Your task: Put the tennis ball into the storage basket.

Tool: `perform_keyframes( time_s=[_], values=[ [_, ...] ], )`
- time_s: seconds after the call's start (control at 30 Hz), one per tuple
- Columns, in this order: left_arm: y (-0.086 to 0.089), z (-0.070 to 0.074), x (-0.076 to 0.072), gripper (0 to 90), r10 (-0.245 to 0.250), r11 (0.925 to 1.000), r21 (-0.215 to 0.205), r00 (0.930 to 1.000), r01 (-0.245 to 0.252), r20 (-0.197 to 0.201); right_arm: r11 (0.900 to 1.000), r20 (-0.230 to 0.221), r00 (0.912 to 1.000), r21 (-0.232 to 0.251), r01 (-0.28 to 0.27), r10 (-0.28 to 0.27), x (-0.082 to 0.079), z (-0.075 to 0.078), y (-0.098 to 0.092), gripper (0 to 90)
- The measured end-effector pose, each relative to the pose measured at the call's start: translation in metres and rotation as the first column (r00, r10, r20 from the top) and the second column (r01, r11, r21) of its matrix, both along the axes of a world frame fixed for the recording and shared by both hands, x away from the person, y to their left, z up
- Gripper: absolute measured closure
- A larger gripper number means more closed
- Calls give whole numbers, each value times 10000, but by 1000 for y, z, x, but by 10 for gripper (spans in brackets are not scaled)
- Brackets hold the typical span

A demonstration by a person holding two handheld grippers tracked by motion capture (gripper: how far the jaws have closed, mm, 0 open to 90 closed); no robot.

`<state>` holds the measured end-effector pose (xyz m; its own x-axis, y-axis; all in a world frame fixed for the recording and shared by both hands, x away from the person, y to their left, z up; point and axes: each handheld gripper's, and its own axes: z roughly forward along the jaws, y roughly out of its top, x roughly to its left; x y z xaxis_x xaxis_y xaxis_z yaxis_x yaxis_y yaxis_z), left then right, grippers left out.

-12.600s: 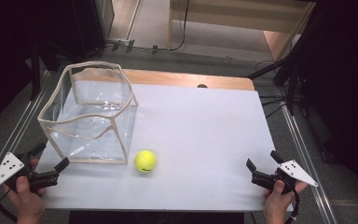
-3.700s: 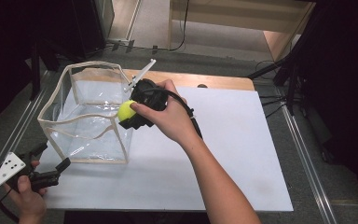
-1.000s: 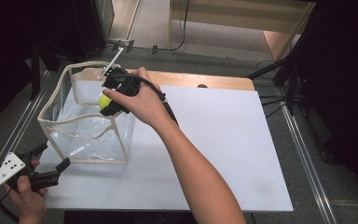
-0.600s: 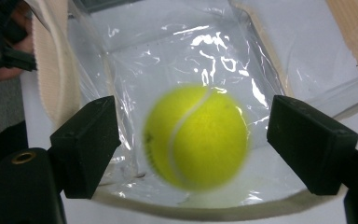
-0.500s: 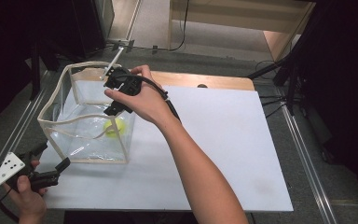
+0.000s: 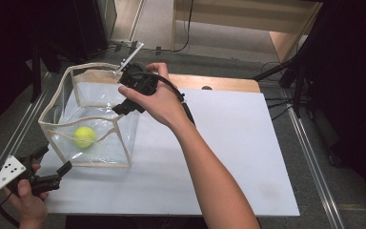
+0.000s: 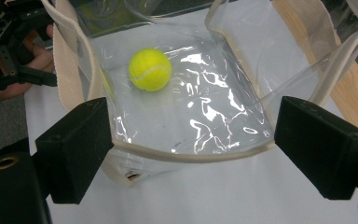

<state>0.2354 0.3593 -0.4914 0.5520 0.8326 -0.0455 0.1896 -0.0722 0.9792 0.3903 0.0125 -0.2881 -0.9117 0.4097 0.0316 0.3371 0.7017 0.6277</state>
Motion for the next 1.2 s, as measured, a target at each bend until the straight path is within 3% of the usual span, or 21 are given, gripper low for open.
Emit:
perform_keyframes(
  time_s=[0.43, 1.2],
  values=[
    [-1, 0, 0, 0, 8, 10000, -37, 10000, -8, 1, 9999, 79, 9999, 69, 76, -76, -10, -3, -18, 101],
    [-1, 0, 0, 0, 5, 10000, -22, 10000, -5, -1, 9997, -175, 9996, -57, 237, -238, -22, -39, -33, 101]
  ],
)
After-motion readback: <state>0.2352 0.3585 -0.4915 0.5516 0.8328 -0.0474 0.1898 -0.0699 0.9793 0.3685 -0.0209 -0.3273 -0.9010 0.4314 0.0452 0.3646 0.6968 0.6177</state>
